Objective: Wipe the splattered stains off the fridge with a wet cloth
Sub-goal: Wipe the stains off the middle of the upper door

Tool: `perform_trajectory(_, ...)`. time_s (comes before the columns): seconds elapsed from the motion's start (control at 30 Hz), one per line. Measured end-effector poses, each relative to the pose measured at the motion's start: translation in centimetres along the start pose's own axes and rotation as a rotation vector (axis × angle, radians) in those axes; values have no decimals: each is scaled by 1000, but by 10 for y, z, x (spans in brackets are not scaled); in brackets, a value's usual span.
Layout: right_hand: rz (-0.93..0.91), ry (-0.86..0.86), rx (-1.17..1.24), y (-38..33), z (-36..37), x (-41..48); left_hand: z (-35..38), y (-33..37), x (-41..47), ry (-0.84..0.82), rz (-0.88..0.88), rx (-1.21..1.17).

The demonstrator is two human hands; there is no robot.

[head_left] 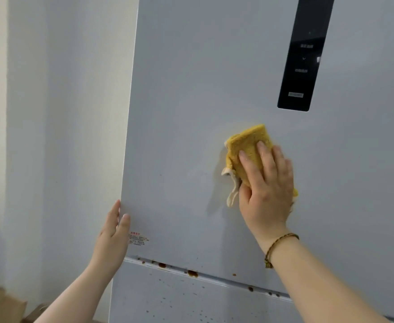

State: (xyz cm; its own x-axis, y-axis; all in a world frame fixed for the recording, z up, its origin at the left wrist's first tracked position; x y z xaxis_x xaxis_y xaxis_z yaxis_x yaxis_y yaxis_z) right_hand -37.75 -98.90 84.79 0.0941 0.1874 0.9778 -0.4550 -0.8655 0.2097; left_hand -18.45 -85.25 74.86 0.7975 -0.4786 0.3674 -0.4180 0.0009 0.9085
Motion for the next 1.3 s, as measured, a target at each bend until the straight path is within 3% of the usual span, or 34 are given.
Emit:
perform_trajectory(0.1, -62, -59, -12, -25, 15, -26, -7, -5, 3, -22, -5, -73)
perform_trajectory(0.23, -526, -410, 92, -60, 32, -86, -17, -13, 10, -92, -18, -112)
perform_trajectory(0.3, -616, -450, 90, -60, 36, -79, -20, -13, 12, -133, -11, -129)
perform_trajectory(0.5, -250, -184, 29, -69, 57, -7, -23, -13, 14, -189, 8, -176)
perform_trajectory(0.6, -164, -155, 42, -95, 74, -19, -22, -14, 15, -173, 34, -198)
perform_trajectory(0.77, -514, -436, 69, -118, 76, -114, -21, -16, 17, -159, 21, -231)
perform_trajectory(0.93, -605, -526, 40, -76, 36, -145, -21, -15, 14, -99, 42, -127)
perform_trajectory(1.07, -533, -478, 43, -43, 1, -126, -15, 0, 1, 91, 188, 62)
perform_trajectory(1.17, -405, -413, 50, -23, -21, -112, -1, 13, -13, 142, 349, 118)
perform_trajectory(1.3, -180, -184, 48, 7, -61, -82, 31, 44, -37, 166, 654, 219)
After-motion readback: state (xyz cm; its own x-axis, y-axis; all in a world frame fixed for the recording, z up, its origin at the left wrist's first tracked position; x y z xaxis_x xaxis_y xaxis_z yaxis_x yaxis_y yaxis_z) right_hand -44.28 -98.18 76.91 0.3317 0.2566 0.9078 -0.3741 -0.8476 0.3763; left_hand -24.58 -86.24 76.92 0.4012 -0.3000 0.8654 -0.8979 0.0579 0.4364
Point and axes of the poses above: each hand's wrist, its own x-axis towards the middle knuckle, its own z-axis out of the palm, y = z × x, the point moved 3 cm from there along x, towards the middle knuckle, and after that the axes turned 13 degrees about x, right-handed, at the moved point
